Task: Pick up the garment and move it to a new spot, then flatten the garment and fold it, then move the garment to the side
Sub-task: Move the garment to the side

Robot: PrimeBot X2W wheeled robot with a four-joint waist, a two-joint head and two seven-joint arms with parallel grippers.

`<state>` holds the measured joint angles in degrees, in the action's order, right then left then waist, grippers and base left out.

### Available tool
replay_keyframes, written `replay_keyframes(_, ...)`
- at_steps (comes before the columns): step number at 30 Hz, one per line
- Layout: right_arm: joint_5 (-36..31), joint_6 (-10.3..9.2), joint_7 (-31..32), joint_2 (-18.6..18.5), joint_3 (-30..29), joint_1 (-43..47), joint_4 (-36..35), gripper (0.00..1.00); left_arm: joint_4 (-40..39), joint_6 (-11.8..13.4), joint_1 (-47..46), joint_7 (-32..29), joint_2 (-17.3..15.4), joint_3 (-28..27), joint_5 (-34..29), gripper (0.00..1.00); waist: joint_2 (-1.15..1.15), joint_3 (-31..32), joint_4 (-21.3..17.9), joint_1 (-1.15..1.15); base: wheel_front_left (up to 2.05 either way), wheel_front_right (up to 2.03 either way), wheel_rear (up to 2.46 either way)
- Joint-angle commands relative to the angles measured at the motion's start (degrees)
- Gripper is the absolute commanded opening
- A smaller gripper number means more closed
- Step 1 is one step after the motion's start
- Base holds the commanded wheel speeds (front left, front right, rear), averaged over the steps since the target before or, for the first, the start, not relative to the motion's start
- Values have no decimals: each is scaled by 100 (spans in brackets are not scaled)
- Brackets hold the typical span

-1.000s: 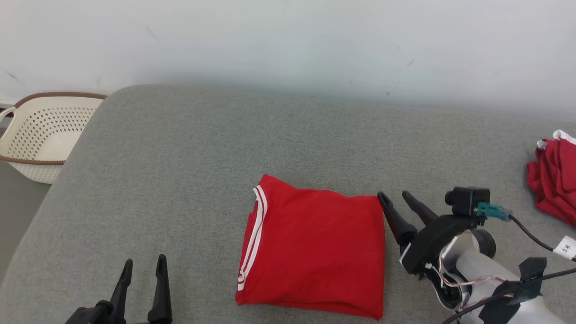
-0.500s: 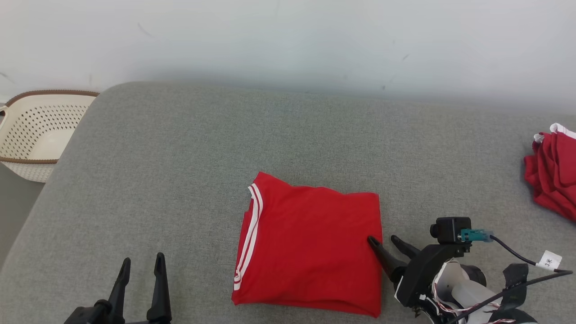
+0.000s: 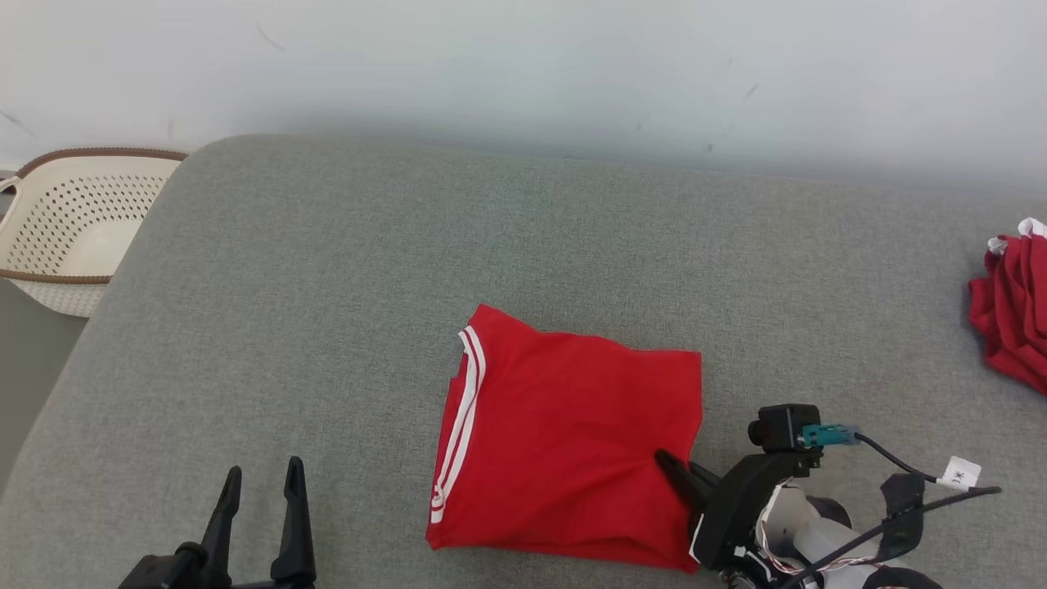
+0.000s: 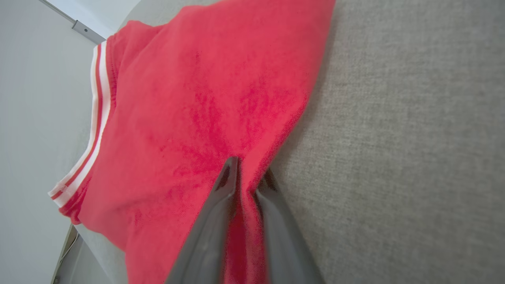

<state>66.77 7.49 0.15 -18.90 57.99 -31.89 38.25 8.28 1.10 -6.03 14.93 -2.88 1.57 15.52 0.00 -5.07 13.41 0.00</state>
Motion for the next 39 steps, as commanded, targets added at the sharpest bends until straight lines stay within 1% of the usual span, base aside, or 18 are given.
replay_keyframes(1, -62, 0, -90, -33, 7, -19, 19, 0, -4, 20, -21, 21, -6, -16, 29, 100, 0, 5, -2, 0, 0, 0, 0)
replay_keyframes(6, -237, 0, -388, -238, -68, -192, -18, 0, -17, 42, 66, 21, -4, -78, 36, 100, 0, 50, -96, 0, 0, 0, 0)
replay_keyframes(11, -430, 0, -490, -471, -130, -480, -55, 0, -37, 35, 103, 21, -4, -101, 30, 100, 0, 72, -287, 0, 0, 0, 0)
replay_keyframes(24, -1059, -1, -214, -1384, -188, -1464, -88, 0, -139, -29, -18, 21, -5, -230, -146, 100, 0, -172, -917, 0, 0, 0, 0)
replay_keyframes(32, -1385, -1, -6, -1984, -149, -2176, 52, 0, -267, -53, -144, 20, -13, -293, -299, 100, 0, -463, -1177, 0, 0, 0, 0)
replay_keyframes(39, -1462, -1, 81, -2243, -52, -2688, 199, 0, -333, -81, -232, 21, -70, -358, -349, 100, 0, -674, -1342, 0, 0, 0, 0)
